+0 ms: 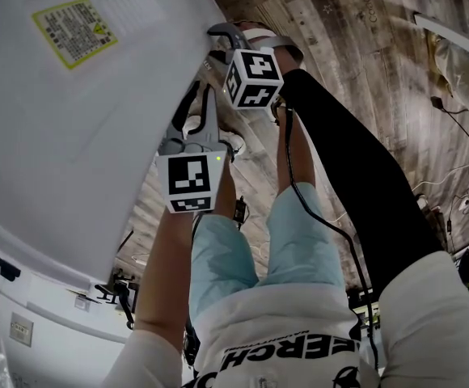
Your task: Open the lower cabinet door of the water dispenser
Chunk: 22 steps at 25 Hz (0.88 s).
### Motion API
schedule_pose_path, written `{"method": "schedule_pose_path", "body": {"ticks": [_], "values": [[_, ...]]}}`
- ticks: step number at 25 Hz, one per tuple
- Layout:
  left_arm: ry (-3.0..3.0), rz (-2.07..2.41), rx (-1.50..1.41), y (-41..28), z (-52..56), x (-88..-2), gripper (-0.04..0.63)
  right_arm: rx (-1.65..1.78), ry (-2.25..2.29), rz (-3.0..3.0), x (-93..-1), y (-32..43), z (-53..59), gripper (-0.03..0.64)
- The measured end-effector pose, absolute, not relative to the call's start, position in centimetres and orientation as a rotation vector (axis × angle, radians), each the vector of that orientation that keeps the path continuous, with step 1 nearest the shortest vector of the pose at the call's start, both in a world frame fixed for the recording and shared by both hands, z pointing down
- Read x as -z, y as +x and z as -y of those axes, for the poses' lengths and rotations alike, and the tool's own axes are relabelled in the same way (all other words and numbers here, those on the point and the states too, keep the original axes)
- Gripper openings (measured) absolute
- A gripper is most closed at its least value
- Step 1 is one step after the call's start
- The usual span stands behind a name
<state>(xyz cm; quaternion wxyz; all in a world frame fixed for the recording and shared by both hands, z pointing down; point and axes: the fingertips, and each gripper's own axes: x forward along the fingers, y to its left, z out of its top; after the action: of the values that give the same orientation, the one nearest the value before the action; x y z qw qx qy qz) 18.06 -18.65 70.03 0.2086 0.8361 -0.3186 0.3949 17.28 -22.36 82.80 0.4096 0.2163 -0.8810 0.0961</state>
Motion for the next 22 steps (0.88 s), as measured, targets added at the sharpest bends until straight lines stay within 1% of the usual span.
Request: {"method": "schedule_pose_path", "body": {"ticks": [22], "values": [[2.257, 0.912, -1.097, 16.2, 16.9, -70.8, 0.060, -0.197, 0.484, 2.202, -83.6, 17.4, 22.7, 0.172]]}}
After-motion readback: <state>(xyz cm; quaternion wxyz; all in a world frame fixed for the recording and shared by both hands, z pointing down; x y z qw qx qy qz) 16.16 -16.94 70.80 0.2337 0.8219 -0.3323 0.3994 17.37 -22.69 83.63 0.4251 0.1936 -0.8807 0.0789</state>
